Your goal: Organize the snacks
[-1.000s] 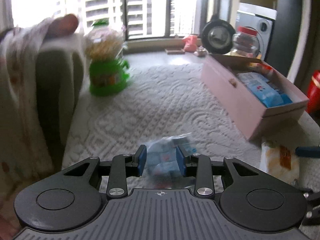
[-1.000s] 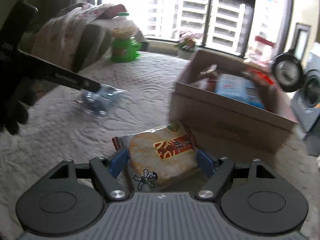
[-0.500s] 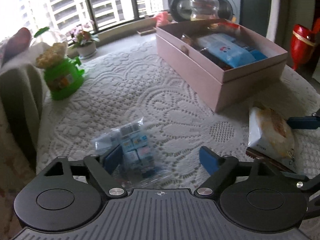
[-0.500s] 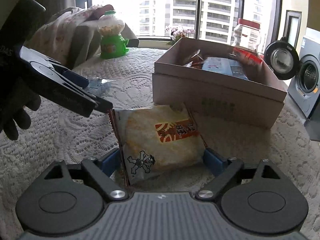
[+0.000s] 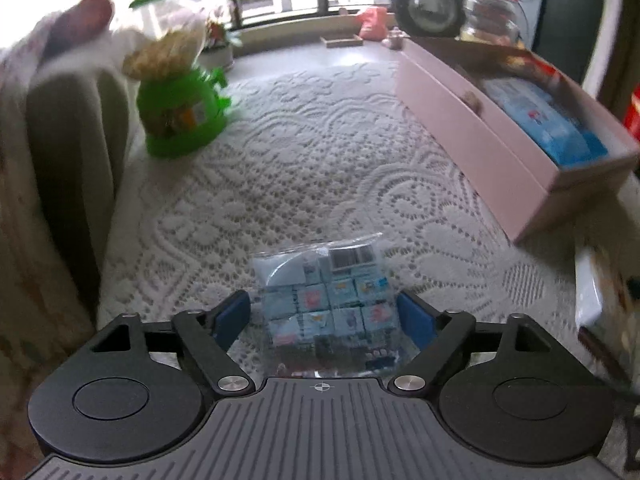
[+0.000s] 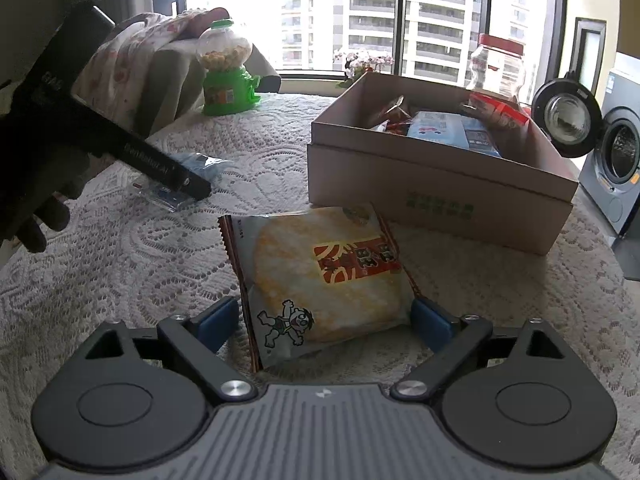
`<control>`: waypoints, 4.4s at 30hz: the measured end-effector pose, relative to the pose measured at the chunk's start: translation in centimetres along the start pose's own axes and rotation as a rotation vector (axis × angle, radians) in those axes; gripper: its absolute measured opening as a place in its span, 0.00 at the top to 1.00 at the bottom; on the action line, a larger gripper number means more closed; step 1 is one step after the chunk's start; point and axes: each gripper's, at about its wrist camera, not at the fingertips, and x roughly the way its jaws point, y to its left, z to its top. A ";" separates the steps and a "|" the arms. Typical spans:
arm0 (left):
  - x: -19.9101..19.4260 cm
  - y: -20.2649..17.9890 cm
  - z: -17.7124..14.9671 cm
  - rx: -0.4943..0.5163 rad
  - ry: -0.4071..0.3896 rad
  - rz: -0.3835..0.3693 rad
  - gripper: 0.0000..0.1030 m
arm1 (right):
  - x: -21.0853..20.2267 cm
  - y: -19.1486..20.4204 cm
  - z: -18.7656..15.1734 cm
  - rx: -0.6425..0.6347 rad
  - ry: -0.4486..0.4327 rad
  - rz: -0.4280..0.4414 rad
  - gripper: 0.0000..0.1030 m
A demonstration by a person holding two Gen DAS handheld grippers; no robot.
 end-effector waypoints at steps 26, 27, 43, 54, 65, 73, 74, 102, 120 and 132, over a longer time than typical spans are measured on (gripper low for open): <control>-5.4 0.2 -6.6 -0.184 -0.169 -0.140 0.37 | -0.8 -1.7 0.3 0.052 0.026 0.095 0.01; -6.0 0.0 -7.2 -0.187 -0.171 -0.132 0.37 | -1.1 -1.8 0.4 0.068 0.024 0.102 0.02; -10.4 -6.9 -11.6 -0.064 -0.151 -0.149 0.37 | 0.5 -1.3 2.6 -0.038 0.090 0.055 0.05; -9.6 -7.6 -11.7 -0.095 -0.131 -0.204 0.37 | -3.4 -5.2 0.6 -0.103 0.059 -0.218 0.05; -9.5 -7.8 -11.7 -0.099 -0.117 -0.182 0.37 | 3.0 -1.4 4.9 0.089 0.116 -0.086 0.07; -10.4 -8.5 -11.3 -0.078 -0.125 -0.194 0.37 | -1.8 -1.9 4.4 0.011 0.085 -0.010 0.28; -10.5 -8.7 -11.1 -0.070 -0.126 -0.205 0.37 | -2.9 -2.3 4.4 0.004 0.074 -0.007 0.28; -1.1 -7.2 8.3 -0.254 -0.364 -0.350 0.37 | 5.5 -14.0 18.6 0.195 -0.017 -0.029 0.26; -4.9 -12.7 -8.3 -0.160 -0.282 -0.142 0.37 | -3.0 -7.8 1.9 0.135 -0.066 -0.190 0.16; -3.9 -15.7 -7.6 -0.076 -0.283 -0.007 0.35 | -2.0 -6.8 -2.3 0.195 -0.006 -0.206 0.03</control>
